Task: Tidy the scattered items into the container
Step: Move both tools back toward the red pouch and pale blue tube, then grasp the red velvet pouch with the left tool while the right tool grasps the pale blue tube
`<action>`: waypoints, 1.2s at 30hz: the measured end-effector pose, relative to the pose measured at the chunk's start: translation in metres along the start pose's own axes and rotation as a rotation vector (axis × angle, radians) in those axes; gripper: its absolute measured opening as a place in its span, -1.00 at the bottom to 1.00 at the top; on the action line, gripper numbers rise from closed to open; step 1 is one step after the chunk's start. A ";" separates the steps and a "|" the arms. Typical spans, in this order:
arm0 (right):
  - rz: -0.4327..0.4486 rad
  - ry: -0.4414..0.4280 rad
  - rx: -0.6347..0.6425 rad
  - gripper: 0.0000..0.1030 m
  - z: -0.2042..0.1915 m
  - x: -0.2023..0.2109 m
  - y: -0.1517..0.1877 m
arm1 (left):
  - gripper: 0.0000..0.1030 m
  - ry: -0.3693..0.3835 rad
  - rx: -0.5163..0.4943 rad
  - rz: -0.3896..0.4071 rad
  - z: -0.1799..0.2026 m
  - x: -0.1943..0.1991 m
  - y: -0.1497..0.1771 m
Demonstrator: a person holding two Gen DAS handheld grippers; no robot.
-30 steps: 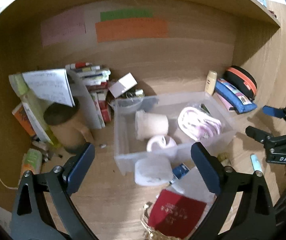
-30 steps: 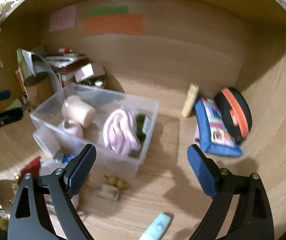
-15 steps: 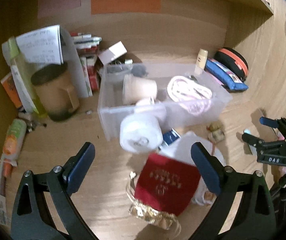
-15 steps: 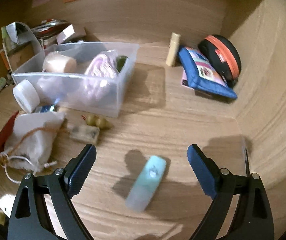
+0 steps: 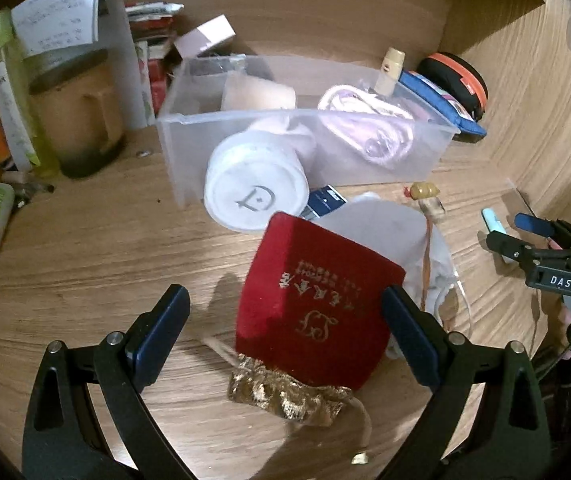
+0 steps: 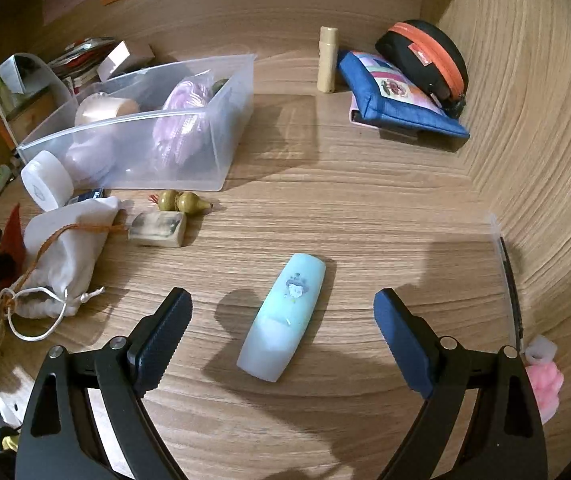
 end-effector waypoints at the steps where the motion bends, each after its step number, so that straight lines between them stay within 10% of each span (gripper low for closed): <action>1: -0.002 0.000 0.002 0.74 0.000 0.000 0.000 | 0.90 0.003 0.003 -0.002 -0.001 -0.001 0.001; 17: -0.023 -0.010 0.015 0.09 -0.002 -0.010 -0.001 | 0.89 0.025 -0.018 -0.015 0.009 -0.004 0.005; 25: -0.016 -0.020 0.024 -0.55 -0.005 -0.010 -0.005 | 0.26 0.063 0.026 -0.039 0.003 -0.006 0.007; 36: 0.032 -0.040 0.003 -0.57 -0.006 -0.002 -0.011 | -0.20 0.060 0.055 0.001 -0.004 0.012 0.005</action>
Point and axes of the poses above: each gripper's, at about its wrist camera, not at the fingertips, and x roughly against the way its jaws point, z to its right, y to its underside, the point moved 4 cm from there along -x, roughly the way its jaws point, and after that the axes turned 10 degrees about -y, right-handed, at the moved point
